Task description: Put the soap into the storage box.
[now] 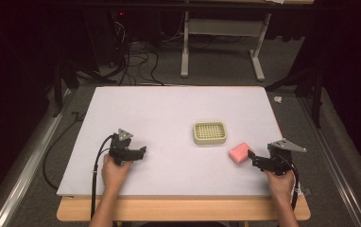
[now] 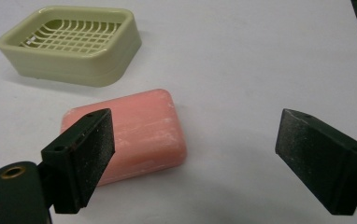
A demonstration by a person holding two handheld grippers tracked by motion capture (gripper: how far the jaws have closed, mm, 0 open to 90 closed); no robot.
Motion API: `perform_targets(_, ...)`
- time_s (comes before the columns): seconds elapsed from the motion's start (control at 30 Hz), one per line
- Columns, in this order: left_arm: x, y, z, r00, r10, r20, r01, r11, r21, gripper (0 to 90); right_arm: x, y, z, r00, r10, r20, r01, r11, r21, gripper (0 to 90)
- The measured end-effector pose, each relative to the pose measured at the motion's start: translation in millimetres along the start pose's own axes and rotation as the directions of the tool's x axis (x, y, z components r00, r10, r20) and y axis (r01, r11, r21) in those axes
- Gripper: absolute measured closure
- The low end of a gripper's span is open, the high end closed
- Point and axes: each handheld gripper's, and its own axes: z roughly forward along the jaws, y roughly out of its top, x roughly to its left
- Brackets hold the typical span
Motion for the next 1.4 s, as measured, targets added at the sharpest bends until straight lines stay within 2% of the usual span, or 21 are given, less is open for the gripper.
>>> perform_targets(0.3, 0.0, 0.0, 0.0, 1.0, 0.0, 0.0, 0.0, 1.0, 0.0, 16.5, 10.3, 1.5, 0.2, 0.9991, -0.028, -0.033, 0.028, 1.0, -0.001, 11.9)
perform_targets(0.67, 0.1, 0.0, 0.1, 1.0, -0.001, 0.0, 0.001, 1.0, -0.002, 16.5, 23.6, 5.8, 8.4, 0.9941, -0.087, -0.065, 0.088, 0.996, 0.016, 11.8)
perform_targets(0.83, 0.1, -0.1, 0.1, 1.0, -0.001, 0.0, 0.001, 1.0, -0.002, 16.5, 26.6, 6.5, 11.6, 0.994, -0.086, -0.068, 0.087, 0.996, 0.021, 11.8)
perform_targets(1.13, 0.1, -0.1, 0.1, 1.0, -0.001, 0.0, 0.001, 1.0, -0.002, 16.5, 35.6, 8.8, 20.6, 0.9894, -0.128, -0.069, 0.131, 0.99, 0.045, 11.8)
perform_targets(1.4, 0.1, -0.1, 0.1, 1.0, -0.002, 0.0, 0.002, 1.0, -0.002, 16.4, 39.9, 8.7, 27.0, 0.987, -0.145, -0.07, 0.149, 0.987, 0.067, 11.7)
